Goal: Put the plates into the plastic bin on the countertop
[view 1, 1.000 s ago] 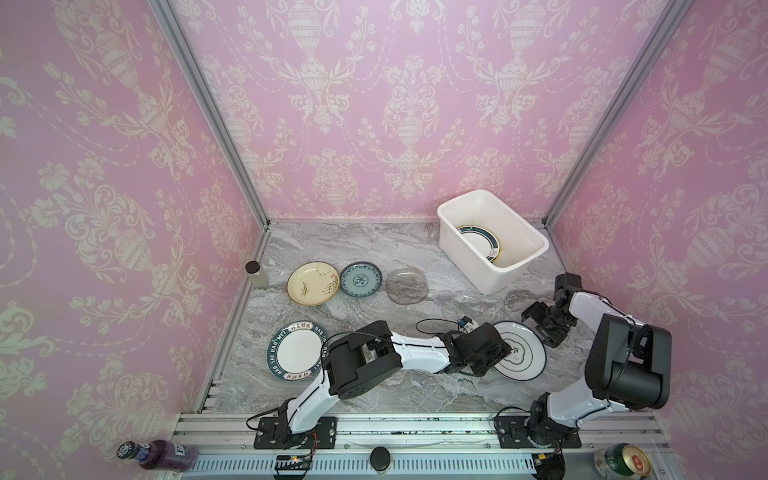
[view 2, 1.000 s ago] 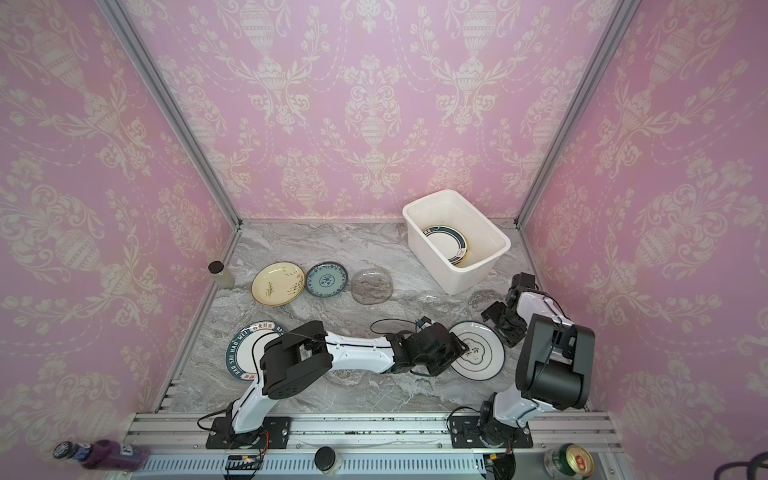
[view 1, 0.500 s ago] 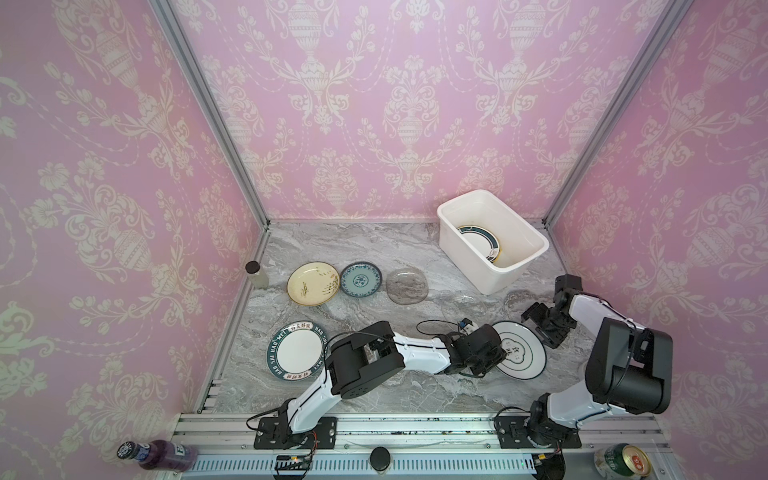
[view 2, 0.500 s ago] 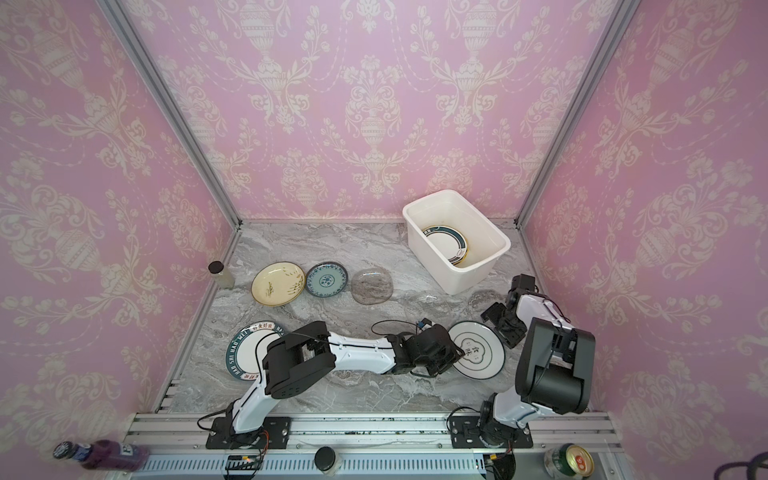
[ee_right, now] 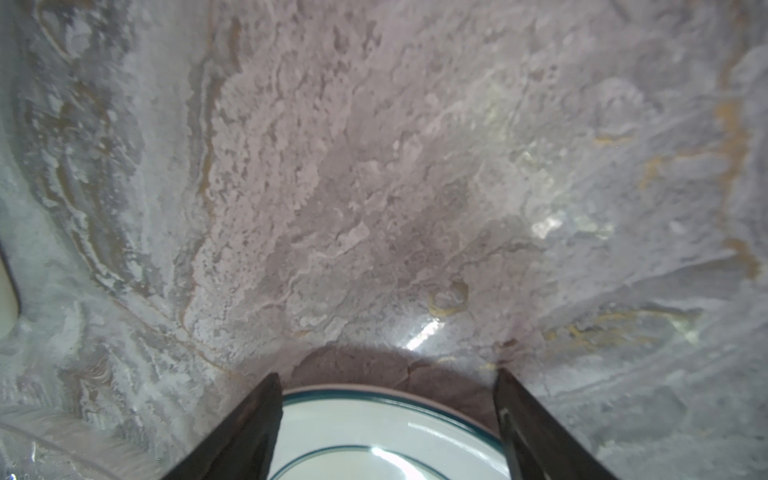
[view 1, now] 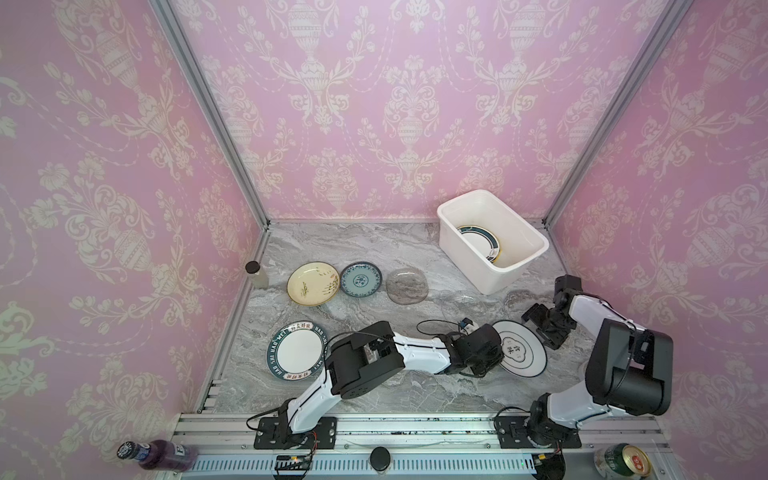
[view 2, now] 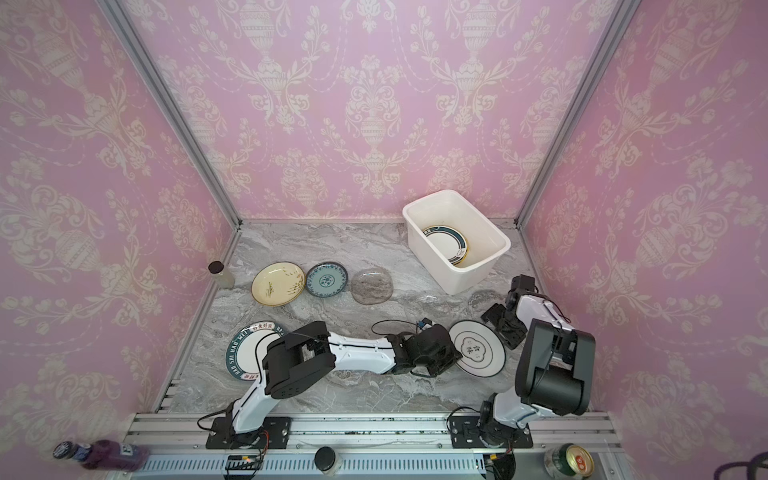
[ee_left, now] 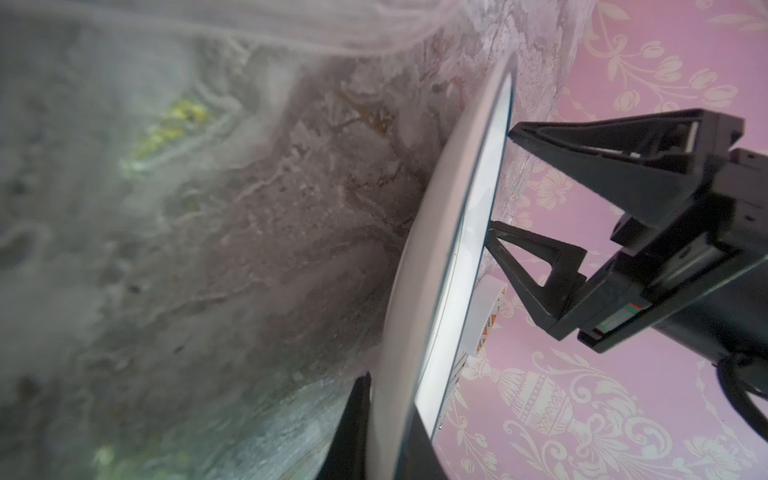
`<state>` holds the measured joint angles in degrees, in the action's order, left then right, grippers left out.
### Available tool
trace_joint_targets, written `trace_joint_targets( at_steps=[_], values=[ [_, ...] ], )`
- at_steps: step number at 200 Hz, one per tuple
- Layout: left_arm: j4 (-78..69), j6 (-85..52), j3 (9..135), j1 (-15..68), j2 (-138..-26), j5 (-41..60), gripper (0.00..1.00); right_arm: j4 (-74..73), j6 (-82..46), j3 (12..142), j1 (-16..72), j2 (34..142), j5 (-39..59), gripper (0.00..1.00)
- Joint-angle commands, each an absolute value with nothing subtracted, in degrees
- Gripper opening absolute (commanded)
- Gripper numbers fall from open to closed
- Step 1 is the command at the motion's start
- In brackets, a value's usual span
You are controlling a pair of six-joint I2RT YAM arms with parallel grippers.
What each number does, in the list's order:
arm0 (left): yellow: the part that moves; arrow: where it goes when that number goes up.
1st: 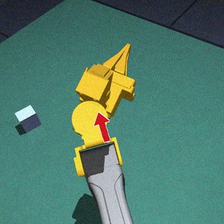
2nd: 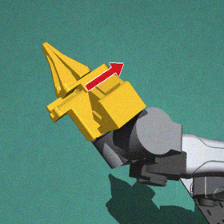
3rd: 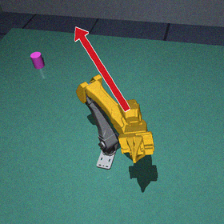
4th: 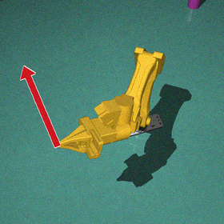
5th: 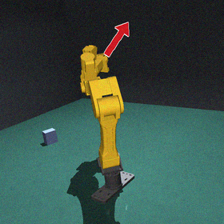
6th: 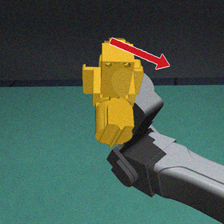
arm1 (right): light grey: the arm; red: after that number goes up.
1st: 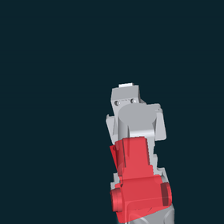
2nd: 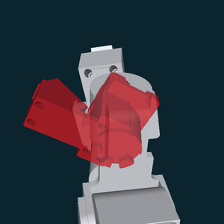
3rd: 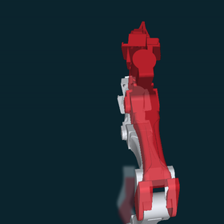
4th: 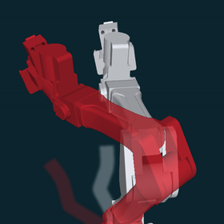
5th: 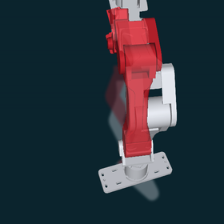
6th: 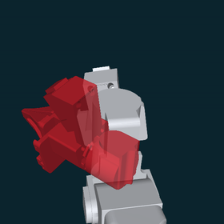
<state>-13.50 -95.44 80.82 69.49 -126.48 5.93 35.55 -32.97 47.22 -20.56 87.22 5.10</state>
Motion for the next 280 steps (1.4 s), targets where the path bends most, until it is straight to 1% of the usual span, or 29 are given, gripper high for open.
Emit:
trace_joint_targets(
  at_steps=[1,37,78,106,147,171,198,215,228,251,270,280],
  values=[
    [-13.95,-93.96,81.92,69.39,-126.13,6.84,0.11,39.44,-33.11,46.79,-20.78,84.91,3.56,0.81],
    [-14.76,-93.53,81.79,69.61,-125.05,6.6,0.09,42.44,-34.76,49.21,-20.83,82.21,1.03,0.81],
    [-11.05,-88.68,82.34,69.76,-120.42,4.72,0.08,46.24,-37.69,55.63,-20.92,73.58,-0.02,0.83],
    [-10.07,-86.77,81.43,69.55,-116.91,3.75,0.07,48.65,-39.27,59.6,-20.79,69.09,4.81,0.82],
    [-8.21,-82.05,80.56,69.08,-111.01,2.15,0.07,50.46,-41.66,60.39,-20.65,58.2,8.37,0.81],
    [-4.42,-78.07,78.54,68.6,-105.46,-0.81,0.07,49.86,-42.54,61.44,-19.38,54.14,12.08,0.81],
    [-0.67,-74.21,74.09,67.21,-97.89,-4.26,0.07,50.51,-41.6,65.99,-17.54,52.21,15.23,0.82],
    [1.88,-70.85,71.19,65.3,-92.68,-4.67,0.07,50.87,-40.98,70.18,-16.3,52.52,18.81,0.82],
    [2.67,-68.47,68.48,63.05,-88.15,-3.93,0.07,50.52,-40.78,71.93,-15.15,53.14,23.31,0.82],
    [5.96,-64.96,65.74,56.77,-80.03,2.31,0.07,48.57,-40.48,73.23,-11.28,54.37,34.02,0.83],
    [9.29,-62.67,64.34,50.96,-72.96,7.03,0.07,48.65,-38.83,73.39,-7.96,53.48,38.41,0.83],
    [9.84,-63.27,63.23,47.27,-69.79,11.67,0.07,48.42,-38.43,72.64,-7.23,52.43,40.37,0.82]
  ],
)
